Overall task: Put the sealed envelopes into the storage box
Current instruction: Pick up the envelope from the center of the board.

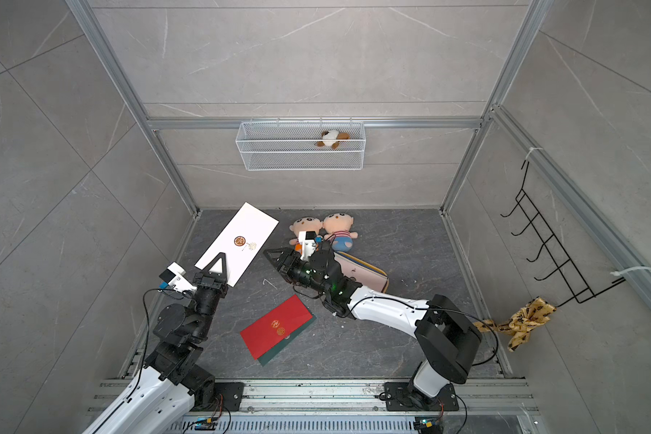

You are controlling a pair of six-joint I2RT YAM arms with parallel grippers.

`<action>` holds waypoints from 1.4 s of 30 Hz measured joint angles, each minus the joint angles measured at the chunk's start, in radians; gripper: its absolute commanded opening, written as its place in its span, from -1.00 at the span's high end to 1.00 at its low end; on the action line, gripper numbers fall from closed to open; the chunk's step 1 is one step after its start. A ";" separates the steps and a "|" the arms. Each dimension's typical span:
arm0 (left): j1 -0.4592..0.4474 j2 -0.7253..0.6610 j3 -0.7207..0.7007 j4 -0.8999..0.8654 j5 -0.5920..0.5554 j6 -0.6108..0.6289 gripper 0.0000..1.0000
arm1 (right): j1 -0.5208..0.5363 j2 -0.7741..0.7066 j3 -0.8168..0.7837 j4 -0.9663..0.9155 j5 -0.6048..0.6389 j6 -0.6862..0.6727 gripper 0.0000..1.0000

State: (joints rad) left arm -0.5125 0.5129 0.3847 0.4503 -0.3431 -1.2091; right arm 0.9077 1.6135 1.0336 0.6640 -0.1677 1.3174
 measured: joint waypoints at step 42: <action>0.000 -0.002 -0.037 -0.037 0.025 -0.031 -0.11 | 0.006 0.127 0.199 -0.087 -0.101 -0.094 1.00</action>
State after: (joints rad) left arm -0.5125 0.5106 0.3481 0.4133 -0.3183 -1.2400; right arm 0.9138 1.7409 1.2327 0.5770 -0.2691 1.2236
